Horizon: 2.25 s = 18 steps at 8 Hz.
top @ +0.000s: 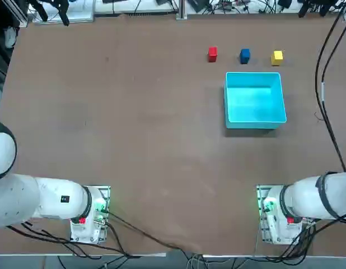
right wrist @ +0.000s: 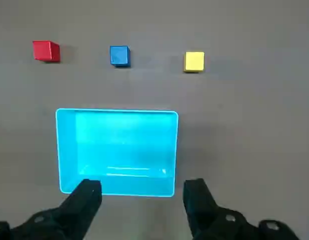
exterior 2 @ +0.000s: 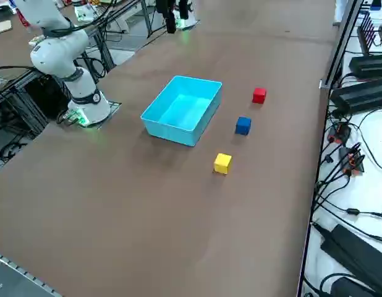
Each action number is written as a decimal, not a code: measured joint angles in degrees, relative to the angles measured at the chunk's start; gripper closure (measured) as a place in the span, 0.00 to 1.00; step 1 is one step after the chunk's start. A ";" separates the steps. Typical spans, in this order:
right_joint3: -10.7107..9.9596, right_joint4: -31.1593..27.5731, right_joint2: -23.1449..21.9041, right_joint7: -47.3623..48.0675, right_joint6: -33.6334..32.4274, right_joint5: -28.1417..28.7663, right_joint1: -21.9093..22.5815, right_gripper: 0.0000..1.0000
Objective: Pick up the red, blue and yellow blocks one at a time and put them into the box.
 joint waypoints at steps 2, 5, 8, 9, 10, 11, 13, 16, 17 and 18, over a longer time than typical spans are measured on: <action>0.26 0.07 -0.01 -0.03 0.00 0.09 0.14 0.00; 0.99 1.39 1.24 0.25 0.19 0.42 3.32 0.00; 1.37 5.68 10.03 7.84 3.94 0.45 10.79 0.00; 1.43 7.60 14.27 10.01 6.77 0.45 12.95 0.00; 1.46 8.88 18.39 10.83 10.33 0.44 14.73 0.00; 1.47 9.51 22.15 11.08 14.59 0.42 16.40 0.00; 1.46 9.99 29.21 11.21 23.40 0.31 19.62 0.00; 1.07 12.14 37.33 12.81 30.61 0.30 20.00 0.00; 0.95 14.36 40.15 13.83 30.93 0.30 19.97 0.00; 0.94 17.16 43.24 14.70 31.09 0.30 19.96 0.00</action>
